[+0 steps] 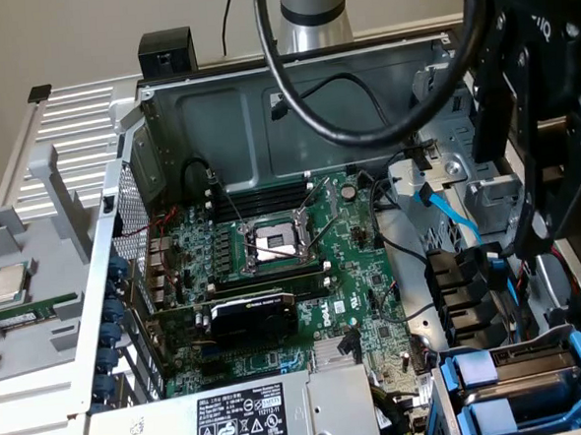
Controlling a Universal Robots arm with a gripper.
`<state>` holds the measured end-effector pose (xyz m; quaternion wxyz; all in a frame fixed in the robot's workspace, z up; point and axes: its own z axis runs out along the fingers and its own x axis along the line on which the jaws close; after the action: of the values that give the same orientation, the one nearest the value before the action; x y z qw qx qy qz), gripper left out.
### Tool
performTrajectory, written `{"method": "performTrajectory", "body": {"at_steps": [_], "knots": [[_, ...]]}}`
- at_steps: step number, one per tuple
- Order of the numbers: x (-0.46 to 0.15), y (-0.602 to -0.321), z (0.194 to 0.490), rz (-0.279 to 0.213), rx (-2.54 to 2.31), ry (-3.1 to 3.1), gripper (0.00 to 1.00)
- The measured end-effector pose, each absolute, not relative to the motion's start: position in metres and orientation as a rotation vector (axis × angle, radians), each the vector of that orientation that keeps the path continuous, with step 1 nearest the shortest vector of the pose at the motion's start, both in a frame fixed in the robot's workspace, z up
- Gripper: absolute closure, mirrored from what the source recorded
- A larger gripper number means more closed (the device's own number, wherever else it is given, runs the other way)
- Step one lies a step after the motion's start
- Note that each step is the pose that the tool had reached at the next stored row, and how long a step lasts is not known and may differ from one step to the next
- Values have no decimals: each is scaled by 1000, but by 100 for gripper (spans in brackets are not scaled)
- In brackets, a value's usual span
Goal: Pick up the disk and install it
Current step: 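Insert the first disk wire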
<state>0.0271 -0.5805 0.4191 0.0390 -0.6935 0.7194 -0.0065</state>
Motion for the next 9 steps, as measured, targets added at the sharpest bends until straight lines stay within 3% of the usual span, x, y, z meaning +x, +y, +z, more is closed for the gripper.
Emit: {"method": "performTrajectory", "body": {"at_steps": [9], "knots": [[37, -579, 410, -23, -2074, 2255, 29]]}}
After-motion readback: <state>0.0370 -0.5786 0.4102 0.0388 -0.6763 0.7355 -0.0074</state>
